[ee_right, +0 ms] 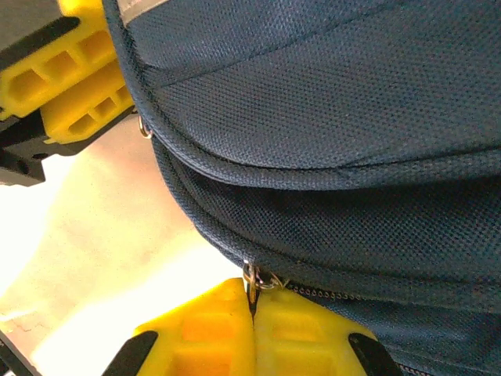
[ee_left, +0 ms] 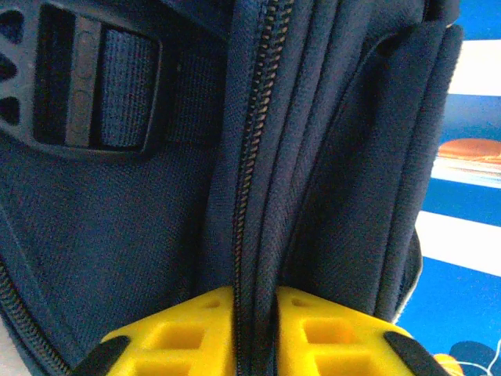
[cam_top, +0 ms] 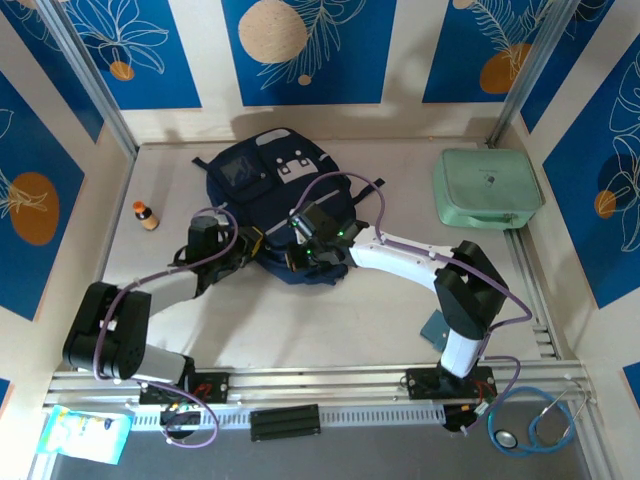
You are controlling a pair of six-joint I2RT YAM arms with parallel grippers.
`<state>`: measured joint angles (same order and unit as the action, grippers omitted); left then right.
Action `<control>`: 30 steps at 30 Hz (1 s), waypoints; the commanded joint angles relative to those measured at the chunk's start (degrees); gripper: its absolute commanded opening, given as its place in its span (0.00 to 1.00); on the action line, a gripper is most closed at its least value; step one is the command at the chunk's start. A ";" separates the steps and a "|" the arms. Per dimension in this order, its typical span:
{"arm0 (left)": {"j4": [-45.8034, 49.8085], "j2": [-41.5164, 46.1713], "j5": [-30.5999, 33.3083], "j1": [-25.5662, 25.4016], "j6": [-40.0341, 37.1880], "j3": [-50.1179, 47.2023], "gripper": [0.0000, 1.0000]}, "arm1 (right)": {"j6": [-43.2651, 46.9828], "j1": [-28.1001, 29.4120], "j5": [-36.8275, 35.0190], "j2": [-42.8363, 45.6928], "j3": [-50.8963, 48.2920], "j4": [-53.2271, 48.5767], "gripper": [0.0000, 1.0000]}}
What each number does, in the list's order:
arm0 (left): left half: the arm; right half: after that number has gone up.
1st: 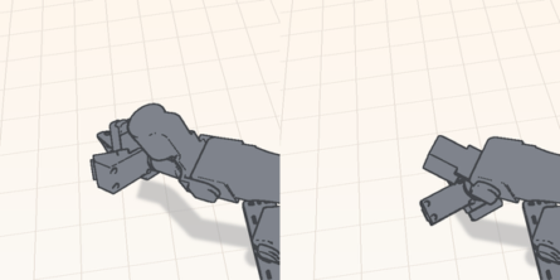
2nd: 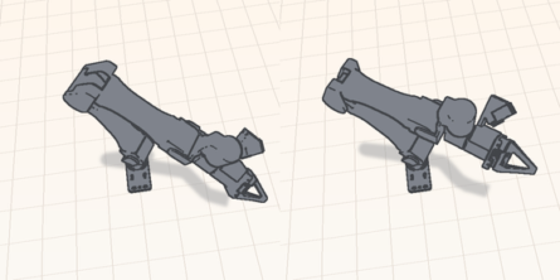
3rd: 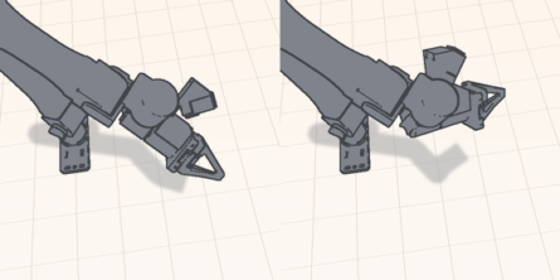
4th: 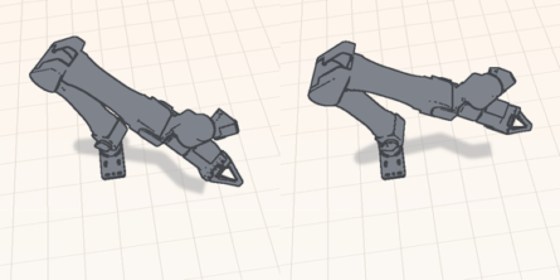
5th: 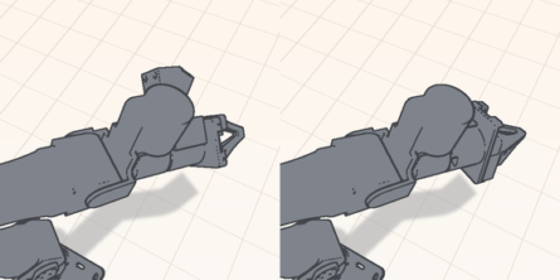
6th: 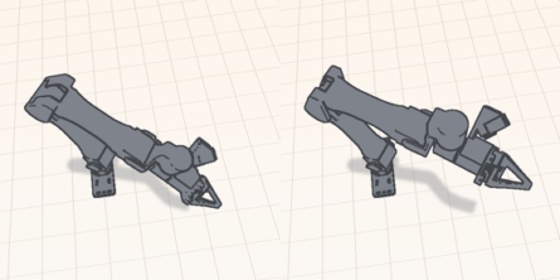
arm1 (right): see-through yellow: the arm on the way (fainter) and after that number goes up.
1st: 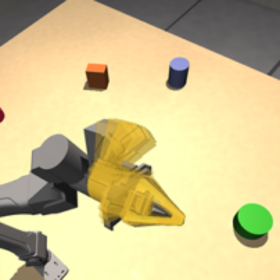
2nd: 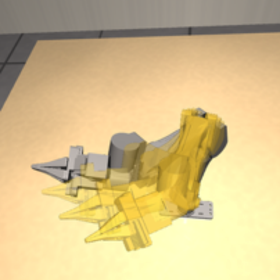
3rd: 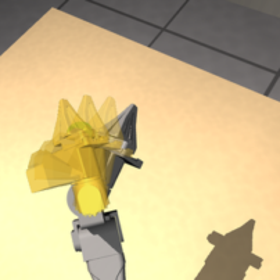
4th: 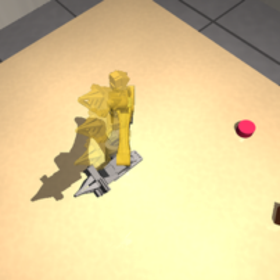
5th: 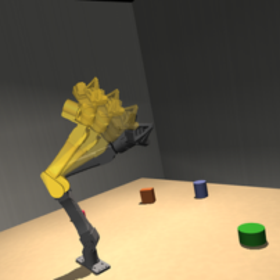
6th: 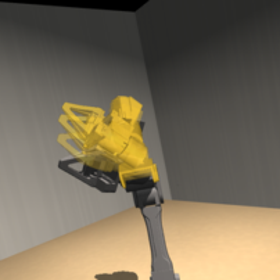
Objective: Pack books, pencil case, and school supplies into a backpack
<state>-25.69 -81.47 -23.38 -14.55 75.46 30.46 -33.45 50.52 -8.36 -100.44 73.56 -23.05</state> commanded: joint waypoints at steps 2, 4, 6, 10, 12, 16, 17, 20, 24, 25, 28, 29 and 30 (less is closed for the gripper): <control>-2.21 -1.06 1.63 -0.52 0.23 0.46 0.08 | -0.03 1.11 -0.36 0.82 2.05 1.30 0.00; -1.17 -0.67 2.42 -0.50 -0.21 0.57 0.03 | 0.05 1.01 -3.64 1.34 1.23 -0.30 0.00; 0.10 -0.15 2.93 -0.36 -0.92 0.77 0.00 | 0.27 0.56 -7.23 1.91 -0.07 -2.11 0.00; 2.14 0.73 3.11 0.13 -2.15 1.37 0.00 | 0.96 -1.81 -14.22 3.49 -3.18 -5.44 0.00; 3.42 1.15 3.10 0.35 -2.67 1.84 0.00 | 1.64 -3.14 -17.22 4.12 -4.66 -6.14 0.00; 5.64 2.38 3.19 0.53 -3.57 2.38 0.00 | 2.88 -6.41 -23.47 3.46 -5.89 -6.91 0.00; 5.91 2.68 3.21 0.57 -3.69 2.45 0.00 | 2.94 -7.47 -23.92 3.15 -5.80 -6.93 0.00; 7.34 3.96 3.28 0.65 -4.16 2.51 0.00 | 3.00 -11.26 -23.41 2.28 -5.00 -6.32 0.00; 9.90 5.56 3.65 0.65 -5.57 2.73 0.00 | 0.14 -15.67 -23.61 0.70 -3.12 -6.74 0.00; 10.76 5.79 3.60 0.50 -6.06 2.93 0.00 | -0.45 -16.44 -22.90 0.28 -2.94 -6.69 0.00; 11.28 5.84 2.51 0.57 -6.98 3.44 0.00 | -1.29 -16.87 -21.01 0.03 -3.22 -6.34 0.00; 11.28 5.72 2.10 0.53 -7.20 3.67 0.00 | -1.35 -16.65 -20.30 0.18 -3.61 -6.23 0.00; 11.49 5.54 1.64 0.52 -7.53 4.02 0.00 | -1.33 -16.28 -19.31 0.35 -4.08 -6.23 0.00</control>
<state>-16.88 -77.41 -22.15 -14.66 70.28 32.75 -32.88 35.33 -24.69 -99.46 69.36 -27.22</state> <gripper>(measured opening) 0.048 0.056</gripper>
